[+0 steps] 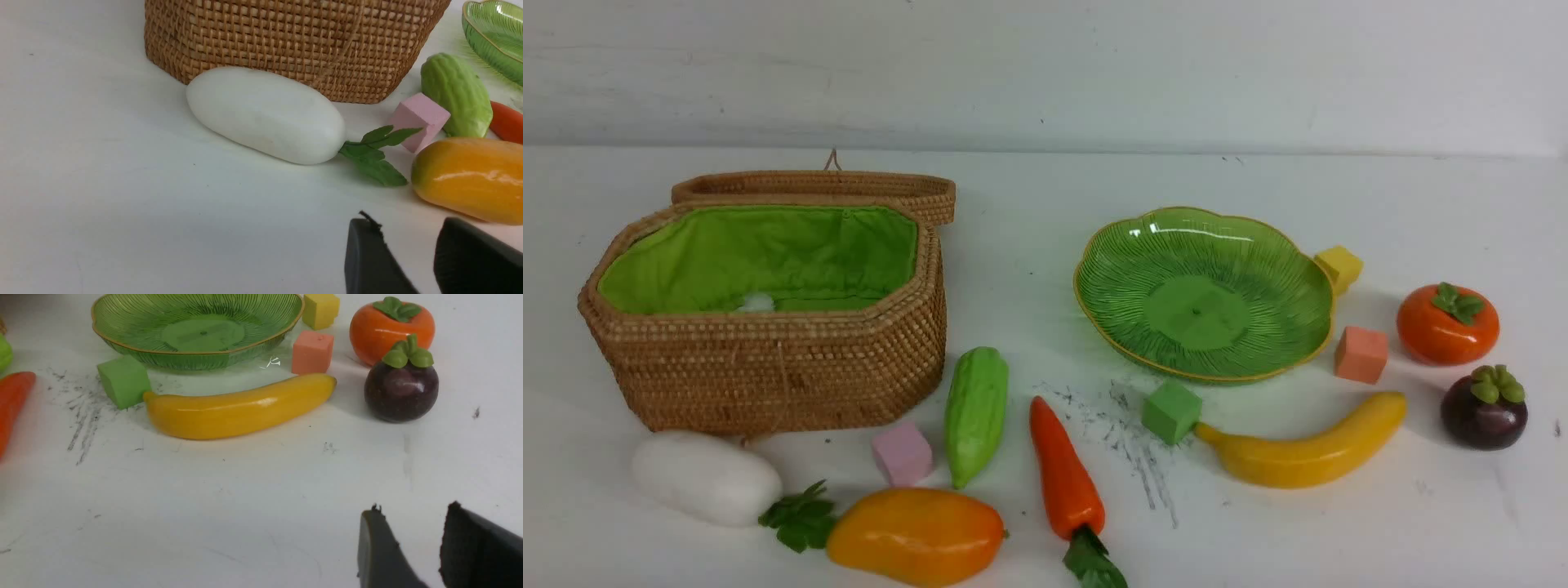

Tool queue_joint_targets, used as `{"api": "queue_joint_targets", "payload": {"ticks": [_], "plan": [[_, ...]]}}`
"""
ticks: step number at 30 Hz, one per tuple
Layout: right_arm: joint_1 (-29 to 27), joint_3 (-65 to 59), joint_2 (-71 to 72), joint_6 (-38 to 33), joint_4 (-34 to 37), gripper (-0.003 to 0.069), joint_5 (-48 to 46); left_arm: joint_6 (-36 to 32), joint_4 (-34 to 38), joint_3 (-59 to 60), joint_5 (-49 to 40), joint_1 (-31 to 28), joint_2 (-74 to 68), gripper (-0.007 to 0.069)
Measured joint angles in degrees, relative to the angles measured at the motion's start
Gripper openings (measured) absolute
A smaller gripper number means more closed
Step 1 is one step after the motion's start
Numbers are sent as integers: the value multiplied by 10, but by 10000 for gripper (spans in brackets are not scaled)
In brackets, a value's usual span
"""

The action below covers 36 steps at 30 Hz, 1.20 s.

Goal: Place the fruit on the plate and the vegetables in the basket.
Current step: Take a daikon with your left arm and place it on the basket on the left.

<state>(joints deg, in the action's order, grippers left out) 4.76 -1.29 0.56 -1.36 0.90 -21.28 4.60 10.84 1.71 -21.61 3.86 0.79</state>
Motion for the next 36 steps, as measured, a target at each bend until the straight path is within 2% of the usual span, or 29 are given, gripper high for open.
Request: {"api": "queue_joint_targets", "payload": {"ticks": [29,32,36], "plan": [[0,0,0,0,0,241,0,0,1,0,11,0,0,239],[0,0,0,0,0,241,0,12,35,0,64,0,0,239],[0,0,0,0,0,241,0,78,166,0,162,0,0,239]]}}
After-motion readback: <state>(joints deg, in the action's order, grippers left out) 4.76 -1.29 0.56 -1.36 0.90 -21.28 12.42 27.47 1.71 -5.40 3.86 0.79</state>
